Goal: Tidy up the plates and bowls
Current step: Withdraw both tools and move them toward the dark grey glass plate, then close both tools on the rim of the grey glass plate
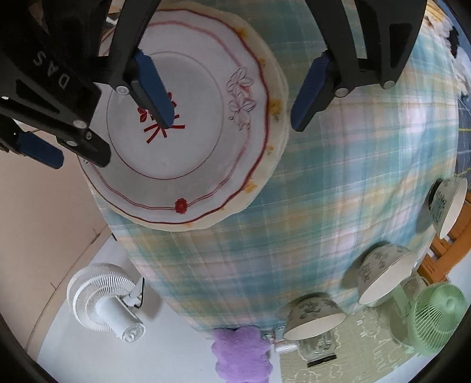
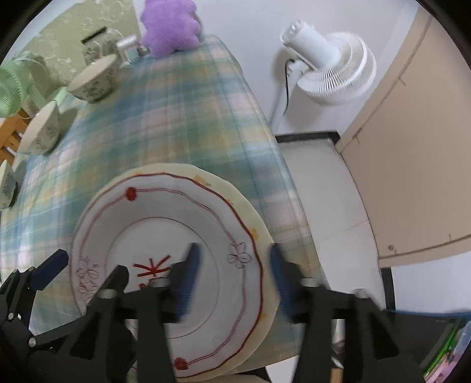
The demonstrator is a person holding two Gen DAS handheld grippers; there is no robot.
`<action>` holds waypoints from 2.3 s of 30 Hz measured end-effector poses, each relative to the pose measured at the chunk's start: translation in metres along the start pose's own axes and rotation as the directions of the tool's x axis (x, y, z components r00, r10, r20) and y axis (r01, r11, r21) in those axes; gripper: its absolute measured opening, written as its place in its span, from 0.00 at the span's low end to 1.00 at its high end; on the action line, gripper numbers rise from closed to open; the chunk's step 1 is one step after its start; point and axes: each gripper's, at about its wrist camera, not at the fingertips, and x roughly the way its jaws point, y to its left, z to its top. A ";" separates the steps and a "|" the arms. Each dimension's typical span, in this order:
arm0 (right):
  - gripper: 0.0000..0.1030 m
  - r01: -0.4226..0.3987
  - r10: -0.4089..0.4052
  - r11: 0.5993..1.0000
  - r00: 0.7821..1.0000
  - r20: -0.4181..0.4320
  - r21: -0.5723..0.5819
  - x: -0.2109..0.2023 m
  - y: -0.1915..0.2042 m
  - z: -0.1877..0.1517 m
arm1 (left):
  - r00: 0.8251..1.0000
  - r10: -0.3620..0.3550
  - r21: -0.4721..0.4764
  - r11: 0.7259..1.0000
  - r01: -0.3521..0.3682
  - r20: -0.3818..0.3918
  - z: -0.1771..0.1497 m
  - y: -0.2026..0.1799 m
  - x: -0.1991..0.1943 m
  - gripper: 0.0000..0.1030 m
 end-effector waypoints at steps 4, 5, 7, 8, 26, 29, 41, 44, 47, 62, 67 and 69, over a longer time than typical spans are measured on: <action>0.69 -0.024 0.024 1.000 0.999 0.033 -0.014 -0.013 0.011 -0.003 | 1.000 -0.019 -0.036 0.999 0.020 0.018 -0.002 0.012 -0.015 0.87; 0.69 -0.037 0.037 0.999 0.999 0.030 -0.012 -0.015 0.014 -0.003 | 1.000 -0.014 -0.039 0.999 0.015 0.025 -0.001 0.014 -0.021 0.88; 0.70 -0.063 0.063 0.998 0.997 0.038 -0.019 -0.024 0.019 0.000 | 0.998 -0.003 -0.053 0.999 0.006 0.061 0.000 0.017 -0.033 0.88; 0.71 -0.073 0.075 0.997 0.996 0.054 -0.028 -0.029 0.021 0.001 | 0.996 0.012 -0.064 0.998 -0.006 0.084 0.000 0.020 -0.039 0.88; 0.76 -0.139 0.172 0.971 0.970 0.169 -0.194 -0.067 0.113 0.023 | 0.981 0.097 -0.209 0.976 -0.060 0.170 0.001 0.105 -0.068 0.85; 0.76 -0.137 0.168 0.977 0.967 0.190 -0.164 -0.072 0.134 0.021 | 0.981 0.090 -0.191 0.980 -0.056 0.174 0.003 0.124 -0.073 0.83; 0.76 -0.153 0.173 0.983 0.956 0.236 -0.099 -0.095 0.221 0.014 | 0.975 0.086 -0.187 0.981 -0.047 0.205 -0.002 0.215 -0.096 0.75; 0.76 -0.150 0.170 0.983 0.957 0.236 -0.101 -0.096 0.246 0.013 | 0.973 0.107 -0.175 0.982 -0.072 0.203 -0.001 0.237 -0.098 0.75; 0.76 -0.157 0.174 0.983 0.957 0.231 -0.092 -0.095 0.268 0.014 | 0.972 0.126 -0.172 0.981 -0.092 0.198 0.001 0.261 -0.098 0.75; 0.76 -0.181 0.196 0.980 0.954 0.227 -0.085 -0.073 0.366 0.044 | 0.968 0.184 -0.252 0.958 -0.137 0.170 0.028 0.361 -0.073 0.75; 0.72 -0.180 0.197 0.979 0.954 0.227 -0.093 -0.060 0.396 0.060 | 0.960 0.220 -0.267 0.949 -0.169 0.175 0.042 0.389 -0.058 0.73; 0.69 -0.179 0.196 0.979 0.956 0.220 -0.095 -0.053 0.407 0.067 | 0.959 0.226 -0.271 0.947 -0.175 0.170 0.047 0.398 -0.052 0.69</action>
